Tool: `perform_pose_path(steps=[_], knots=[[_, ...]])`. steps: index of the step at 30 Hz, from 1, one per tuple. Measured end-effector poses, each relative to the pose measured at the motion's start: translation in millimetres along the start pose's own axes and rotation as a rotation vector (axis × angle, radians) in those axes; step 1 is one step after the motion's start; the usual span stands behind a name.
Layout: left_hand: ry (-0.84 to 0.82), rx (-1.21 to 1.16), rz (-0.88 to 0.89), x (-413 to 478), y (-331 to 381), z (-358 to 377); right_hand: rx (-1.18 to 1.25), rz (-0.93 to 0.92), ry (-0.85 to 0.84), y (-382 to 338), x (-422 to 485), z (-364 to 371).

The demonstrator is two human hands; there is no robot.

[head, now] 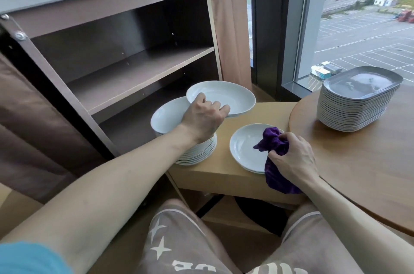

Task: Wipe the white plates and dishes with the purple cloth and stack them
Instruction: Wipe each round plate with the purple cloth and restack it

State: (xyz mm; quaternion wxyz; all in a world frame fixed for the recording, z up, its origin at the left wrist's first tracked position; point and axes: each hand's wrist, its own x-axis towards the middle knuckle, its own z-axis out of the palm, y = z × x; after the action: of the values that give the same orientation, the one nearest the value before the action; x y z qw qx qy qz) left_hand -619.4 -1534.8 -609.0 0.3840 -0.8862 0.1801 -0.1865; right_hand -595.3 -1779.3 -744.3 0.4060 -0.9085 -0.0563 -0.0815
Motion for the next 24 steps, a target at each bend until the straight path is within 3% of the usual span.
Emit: perform_pose_path(steps=[8, 14, 18, 24], knots=[[0.058, -0.178, -0.215, -34, -38, 16, -0.023, -0.028, -0.02, 0, -5, 6], [-0.171, -0.182, -0.314, -57, -41, 43, -0.032, -0.037, -0.019, 3, -4, 7], [-0.223, -0.223, -0.356, -63, -42, 54, -0.04, -0.025, -0.027, 9, -3, 9], [-0.116, -0.364, -0.432, -63, -38, 65, -0.06, -0.006, -0.046, 14, -3, 14]])
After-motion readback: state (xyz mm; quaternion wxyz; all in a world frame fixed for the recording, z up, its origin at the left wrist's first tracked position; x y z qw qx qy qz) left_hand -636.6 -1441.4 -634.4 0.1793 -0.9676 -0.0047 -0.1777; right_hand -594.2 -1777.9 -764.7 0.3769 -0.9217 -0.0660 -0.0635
